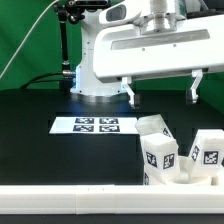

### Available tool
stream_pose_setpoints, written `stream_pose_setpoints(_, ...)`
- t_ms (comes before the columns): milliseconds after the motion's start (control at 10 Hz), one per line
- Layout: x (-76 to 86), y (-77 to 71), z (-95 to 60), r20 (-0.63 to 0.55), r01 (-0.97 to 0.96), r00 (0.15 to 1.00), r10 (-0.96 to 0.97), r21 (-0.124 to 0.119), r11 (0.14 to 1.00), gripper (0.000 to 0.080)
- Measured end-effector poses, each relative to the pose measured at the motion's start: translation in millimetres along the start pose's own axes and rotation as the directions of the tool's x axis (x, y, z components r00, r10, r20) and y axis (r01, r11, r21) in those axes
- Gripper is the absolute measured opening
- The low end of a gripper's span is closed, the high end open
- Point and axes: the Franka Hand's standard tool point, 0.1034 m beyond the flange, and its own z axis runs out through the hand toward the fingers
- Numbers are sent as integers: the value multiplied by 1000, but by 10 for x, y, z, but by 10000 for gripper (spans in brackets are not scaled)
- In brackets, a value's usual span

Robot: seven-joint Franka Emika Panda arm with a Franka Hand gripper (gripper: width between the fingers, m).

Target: Assemble stool

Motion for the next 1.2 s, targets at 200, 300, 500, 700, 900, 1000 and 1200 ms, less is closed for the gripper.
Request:
stream_pose_setpoints(200, -29, 17, 8, 155, -25, 988, 21, 21, 999, 649)
stream_pose_setpoints(300, -83, -13, 13, 215, -62, 975, 57, 14, 998, 649)
stream_pose_setpoints(500, -79, 10, -1, 341, -58, 939, 48, 17, 998, 649)
stream_pose_setpoints(700, -99, -10, 15, 339, -7, 941, -5, 34, 999, 649)
stream_pose_setpoints(900, -94, -8, 19, 333, 29, 942, -42, 46, 999, 649)
stream_pose_setpoints(1000, -93, -5, 19, 333, 38, 942, -52, 49, 998, 649)
stream_pose_setpoints(1200, -85, 21, 20, 323, 180, 925, -199, 89, 980, 649)
